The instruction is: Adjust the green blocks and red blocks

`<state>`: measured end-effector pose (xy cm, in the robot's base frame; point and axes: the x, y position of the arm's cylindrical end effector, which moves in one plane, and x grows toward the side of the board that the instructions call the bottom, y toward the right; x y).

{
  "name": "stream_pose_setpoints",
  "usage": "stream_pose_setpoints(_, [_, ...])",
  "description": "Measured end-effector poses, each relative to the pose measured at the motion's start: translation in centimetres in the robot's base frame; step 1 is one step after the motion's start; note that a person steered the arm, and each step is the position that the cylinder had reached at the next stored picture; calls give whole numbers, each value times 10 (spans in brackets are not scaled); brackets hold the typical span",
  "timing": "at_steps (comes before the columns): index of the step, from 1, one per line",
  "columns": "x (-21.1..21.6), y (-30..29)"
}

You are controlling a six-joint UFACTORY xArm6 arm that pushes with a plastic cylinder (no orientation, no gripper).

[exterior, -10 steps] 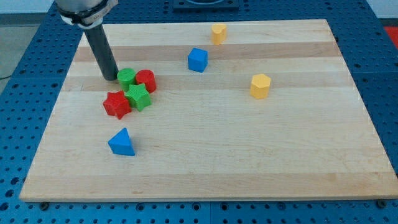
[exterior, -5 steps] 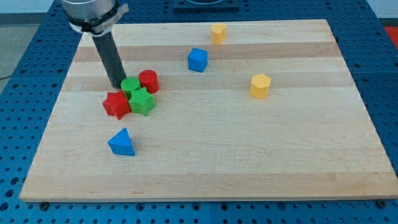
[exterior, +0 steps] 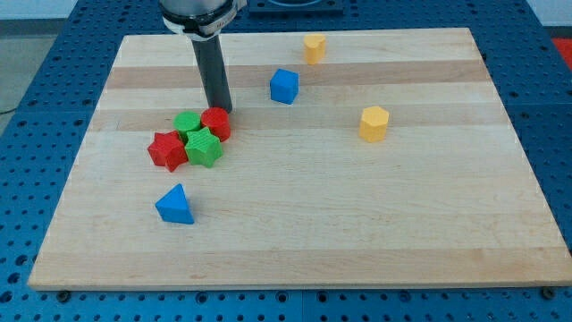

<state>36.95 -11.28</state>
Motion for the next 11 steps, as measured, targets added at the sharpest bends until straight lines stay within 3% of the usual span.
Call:
stream_pose_setpoints(3, [2,-1])
stream_pose_setpoints(5, [-6,40])
stream_pose_setpoints(7, [23,37])
stream_pose_setpoints(11, [31,17])
